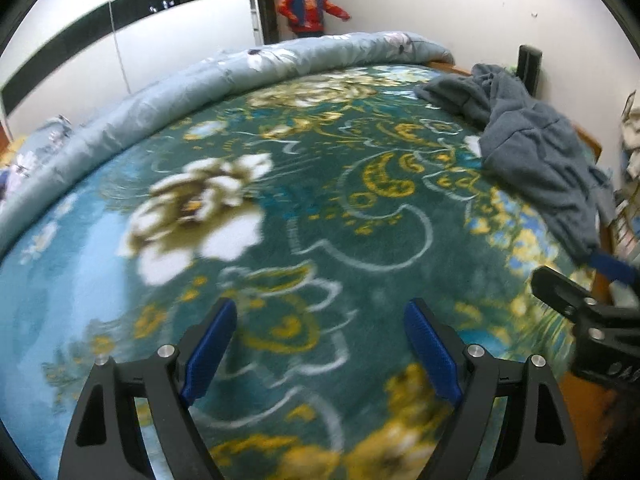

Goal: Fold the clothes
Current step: 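Reach the right gripper to the grey sweatshirt and grasp its edge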

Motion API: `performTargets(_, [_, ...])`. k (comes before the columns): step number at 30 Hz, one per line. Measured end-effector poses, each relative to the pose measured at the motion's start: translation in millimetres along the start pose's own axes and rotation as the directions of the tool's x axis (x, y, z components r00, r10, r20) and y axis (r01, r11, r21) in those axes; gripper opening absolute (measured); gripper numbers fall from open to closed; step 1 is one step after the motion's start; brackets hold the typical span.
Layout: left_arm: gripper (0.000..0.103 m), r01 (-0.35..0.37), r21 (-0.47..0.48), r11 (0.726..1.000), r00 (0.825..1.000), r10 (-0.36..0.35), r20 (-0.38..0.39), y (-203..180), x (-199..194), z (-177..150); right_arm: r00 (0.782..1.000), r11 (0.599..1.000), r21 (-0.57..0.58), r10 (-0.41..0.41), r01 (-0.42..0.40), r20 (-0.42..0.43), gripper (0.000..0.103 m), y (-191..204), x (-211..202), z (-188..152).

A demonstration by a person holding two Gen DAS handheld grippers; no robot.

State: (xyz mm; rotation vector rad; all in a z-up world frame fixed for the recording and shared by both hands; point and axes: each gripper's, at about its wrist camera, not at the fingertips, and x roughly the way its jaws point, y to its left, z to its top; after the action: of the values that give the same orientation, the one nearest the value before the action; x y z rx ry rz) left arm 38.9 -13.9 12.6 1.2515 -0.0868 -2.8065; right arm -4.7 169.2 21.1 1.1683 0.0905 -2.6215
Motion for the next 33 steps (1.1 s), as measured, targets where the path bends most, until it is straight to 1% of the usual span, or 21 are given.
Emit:
performTargets(2, [0.087,-0.019,-0.006,1.000,1.000,0.019,0.012,9,-7,-2,0.996,0.985,-0.155,0.067,-0.074,-0.050,0.103,5,-1,9])
performTargets(4, [0.087,-0.033,-0.022,0.999,0.999,0.034,0.022,19,-14,-2,0.996,0.945,-0.315,0.070,-0.085,-0.058,0.103,9,-8,23])
performTargets(5, [0.087,-0.040,-0.034,0.999,0.999,0.041,0.026,23,-17,-2,0.996,0.916,-0.392,0.066,-0.083,-0.058,0.103,10,-11,30])
performTargets(6, [0.087,-0.047,-0.045,0.998,0.998,0.048,0.029,28,-20,-1,0.996,0.894,-0.440,0.070,-0.089,-0.060,0.103,10,-14,39])
performTargets(8, [0.087,-0.065,-0.073,0.995,0.997,0.068,0.035,37,-26,-1,0.996,0.877,-0.474,0.061,-0.082,-0.060,0.103,4,-12,56])
performTargets(10, [0.087,-0.080,-0.099,0.992,0.996,0.085,0.041,46,-32,-2,0.998,0.863,-0.501,0.031,-0.058,-0.062,0.103,-1,-4,73])
performTargets(13, [0.087,-0.102,-0.137,0.985,0.993,0.109,0.043,60,-41,-5,0.996,0.856,-0.513,0.016,-0.057,-0.083,0.102,-7,13,93])
performTargets(14, [0.087,-0.108,-0.153,0.982,0.992,0.116,0.041,66,-44,-7,0.996,0.856,-0.514,0.012,-0.059,-0.094,0.100,-8,20,98])
performTargets(16, [0.087,-0.122,-0.180,0.976,0.991,0.131,0.039,76,-49,-10,0.994,0.851,-0.521,-0.001,-0.058,-0.112,0.091,-11,32,101])
performTargets(18, [0.087,-0.141,-0.205,0.969,0.987,0.152,0.042,87,-56,-13,0.990,0.848,-0.527,-0.018,-0.058,-0.138,0.076,-13,44,101])
performTargets(19, [0.087,-0.152,-0.214,0.965,0.985,0.164,0.044,92,-59,-15,0.988,0.846,-0.530,-0.028,-0.057,-0.151,0.072,-14,50,101])
performTargets(20, [0.087,-0.162,-0.222,0.962,0.983,0.176,0.045,98,-62,-16,0.986,0.844,-0.533,-0.038,-0.057,-0.165,0.064,-15,56,100])
performTargets(21, [0.087,-0.176,-0.230,0.957,0.981,0.191,0.043,104,-65,-19,0.984,0.844,-0.534,-0.048,-0.051,-0.170,0.051,-17,60,100])
performTargets(22, [0.087,-0.193,-0.241,0.951,0.977,0.208,0.039,112,-68,-21,0.983,0.845,-0.534,-0.060,-0.042,-0.172,0.044,-19,62,99])
performTargets(23, [0.087,-0.207,-0.254,0.945,0.974,0.223,0.036,119,-70,-24,0.983,0.852,-0.521,-0.060,-0.041,-0.176,0.033,-23,63,100])
performTargets(24, [0.087,-0.224,-0.269,0.937,0.970,0.240,0.030,129,-73,-27,0.982,0.863,-0.503,-0.056,-0.043,-0.180,0.025,-27,64,101])
performTargets(26, [0.087,-0.266,-0.305,0.915,0.960,0.281,0.007,152,-78,-36,0.982,0.880,-0.472,-0.042,-0.050,-0.182,0.015,-32,61,104])
performTargets(28, [0.087,-0.312,-0.355,0.881,0.946,0.324,-0.026,180,-82,-47,0.981,0.893,-0.443,-0.013,-0.076,-0.193,0.013,-33,56,108])
performTargets(30, [0.087,-0.355,-0.408,0.841,0.931,0.359,-0.070,210,-86,-60,0.979,0.905,-0.413,0.020,-0.105,-0.205,0.012,-34,50,111])
performTargets(33, [0.087,-0.397,-0.481,0.781,0.913,0.390,-0.120,249,-96,-81,0.971,0.917,-0.362,0.090,-0.168,-0.223,0.011,-26,43,117])
